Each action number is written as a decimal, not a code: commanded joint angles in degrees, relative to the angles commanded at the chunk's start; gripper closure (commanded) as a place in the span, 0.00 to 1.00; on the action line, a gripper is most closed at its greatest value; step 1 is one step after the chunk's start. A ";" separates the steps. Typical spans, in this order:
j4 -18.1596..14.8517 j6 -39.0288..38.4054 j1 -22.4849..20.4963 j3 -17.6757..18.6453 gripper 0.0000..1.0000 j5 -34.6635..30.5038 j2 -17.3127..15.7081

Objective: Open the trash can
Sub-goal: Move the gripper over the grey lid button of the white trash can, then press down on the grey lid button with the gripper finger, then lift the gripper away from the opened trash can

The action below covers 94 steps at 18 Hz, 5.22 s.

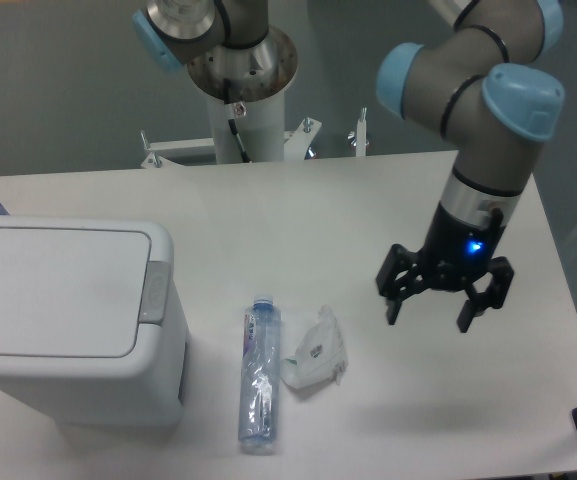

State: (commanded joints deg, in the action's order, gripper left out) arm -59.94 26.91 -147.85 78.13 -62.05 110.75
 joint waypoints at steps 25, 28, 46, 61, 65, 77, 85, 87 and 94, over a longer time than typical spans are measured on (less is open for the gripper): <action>3.17 -8.45 12.85 10.11 0.00 2.46 -8.88; 3.17 -8.36 13.02 10.11 0.00 2.46 -8.70; 3.43 -9.51 13.11 10.20 0.00 2.29 -8.44; 3.34 -10.30 13.20 10.20 0.00 2.29 -8.00; 3.25 -10.38 13.20 9.85 0.00 2.29 -8.18; 6.68 -5.05 5.03 8.70 0.00 -6.38 -4.85; 7.83 9.98 -3.31 8.00 0.00 -13.27 0.17; 7.82 17.08 -4.11 8.09 0.00 -13.27 1.13; 7.21 32.15 -5.79 8.96 0.00 -23.11 3.25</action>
State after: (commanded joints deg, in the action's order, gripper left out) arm -52.74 59.06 -153.63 87.10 -85.17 113.99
